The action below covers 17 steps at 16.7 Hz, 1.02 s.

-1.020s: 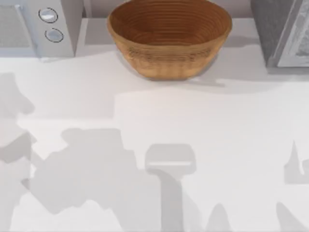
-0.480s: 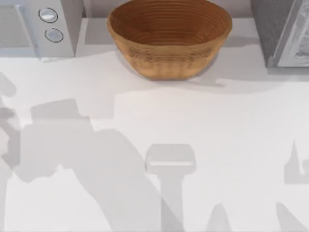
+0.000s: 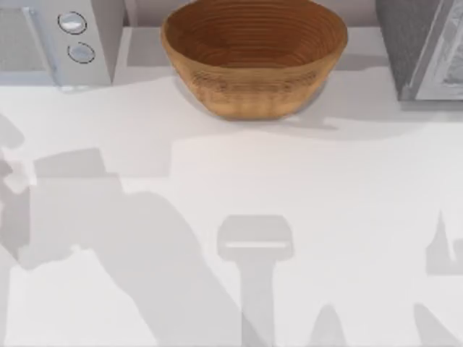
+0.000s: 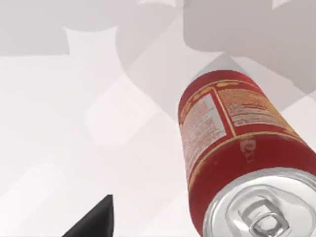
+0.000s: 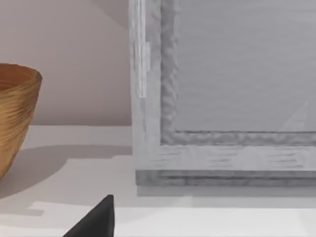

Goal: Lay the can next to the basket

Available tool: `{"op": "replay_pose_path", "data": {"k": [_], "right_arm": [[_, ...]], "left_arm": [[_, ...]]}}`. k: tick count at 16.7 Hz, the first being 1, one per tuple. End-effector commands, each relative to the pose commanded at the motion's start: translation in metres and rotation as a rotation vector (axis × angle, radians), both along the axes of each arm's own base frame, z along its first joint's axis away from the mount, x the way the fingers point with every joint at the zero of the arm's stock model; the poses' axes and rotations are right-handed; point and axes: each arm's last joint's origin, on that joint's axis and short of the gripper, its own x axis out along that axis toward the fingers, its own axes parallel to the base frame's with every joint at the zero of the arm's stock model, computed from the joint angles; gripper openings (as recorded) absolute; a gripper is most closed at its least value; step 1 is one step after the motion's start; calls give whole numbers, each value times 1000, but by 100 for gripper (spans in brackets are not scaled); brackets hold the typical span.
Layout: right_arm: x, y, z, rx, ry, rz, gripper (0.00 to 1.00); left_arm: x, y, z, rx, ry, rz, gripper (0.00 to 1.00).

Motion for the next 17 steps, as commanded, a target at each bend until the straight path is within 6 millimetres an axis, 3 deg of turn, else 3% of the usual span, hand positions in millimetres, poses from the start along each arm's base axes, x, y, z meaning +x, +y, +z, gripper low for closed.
{"op": "replay_pose_path", "data": {"k": [4,9,17], "right_arm": [[0,0,0,0,0,0,100],[0,0,0,0,0,0,100],[0,0,0,0,0,0,100]], "left_arm": [[0,1,-35,2,-5,0,100],[-1,1,-39,1,-2,0,100],[-1,1,-39,1,-2,0,40]]}}
